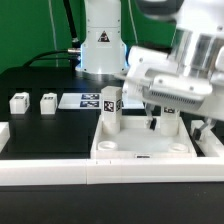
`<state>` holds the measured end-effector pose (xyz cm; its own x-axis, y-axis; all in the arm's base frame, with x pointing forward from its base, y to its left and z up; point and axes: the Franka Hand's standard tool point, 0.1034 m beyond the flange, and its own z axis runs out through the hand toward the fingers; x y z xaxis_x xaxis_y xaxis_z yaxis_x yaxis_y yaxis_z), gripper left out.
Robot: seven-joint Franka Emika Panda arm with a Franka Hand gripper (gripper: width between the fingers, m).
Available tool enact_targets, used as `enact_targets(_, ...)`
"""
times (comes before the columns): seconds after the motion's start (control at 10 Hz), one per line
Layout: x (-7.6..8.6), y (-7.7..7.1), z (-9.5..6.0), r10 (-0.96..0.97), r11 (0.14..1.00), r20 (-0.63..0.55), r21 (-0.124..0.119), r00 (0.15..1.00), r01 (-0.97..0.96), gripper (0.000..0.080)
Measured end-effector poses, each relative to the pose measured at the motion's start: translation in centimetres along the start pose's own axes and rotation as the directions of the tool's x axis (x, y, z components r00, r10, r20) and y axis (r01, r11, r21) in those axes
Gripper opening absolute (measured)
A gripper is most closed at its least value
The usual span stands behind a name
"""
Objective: Assemble square table
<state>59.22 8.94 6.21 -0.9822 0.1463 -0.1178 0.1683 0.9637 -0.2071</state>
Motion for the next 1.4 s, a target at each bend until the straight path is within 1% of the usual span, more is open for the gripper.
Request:
enact_targets(0.1,-1.0,-1.8,-2.4,0.021,1.0,0.024,0.02,0.999,-0.021,0.0649)
enact_targets(0.2,-2.1,-4.7,-4.8,0.056,0.998,0.057,0.037,0.997,-0.058,0.0649)
enact_targets(0.3,-2.8,-7.5,-6.2,0.092,0.994,0.079,0.045,0.993,-0.095,0.0649)
enact_targets(0.5,-2.9,-13.2,-6.7,0.224,0.971,0.091,0.064,0.97,-0.23,0.0649)
enact_targets(0.6,-3.4,-15.6,-7.1,0.282,0.956,0.111,0.049,0.953,-0.289,0.0649)
enact_targets(0.7,-3.6,-16.7,-7.0,0.365,0.928,0.124,0.03,0.923,-0.371,0.0649)
enact_targets(0.8,-3.4,-15.9,-6.9,0.408,0.91,0.119,0.025,0.905,-0.413,0.0649)
enact_targets(0.9,-3.4,-15.8,-6.9,0.475,0.877,0.12,0.015,0.872,-0.48,0.0649)
enact_targets(1.1,-3.4,-15.9,-6.8,0.561,0.825,0.12,0.004,0.819,-0.565,0.0649)
enact_targets(1.3,-3.3,-15.9,-6.8,0.685,0.725,0.118,-0.016,0.719,-0.688,0.0649)
enact_targets(1.4,-2.4,-16.5,-6.2,0.76,0.647,0.108,-0.027,0.641,-0.762,0.0649)
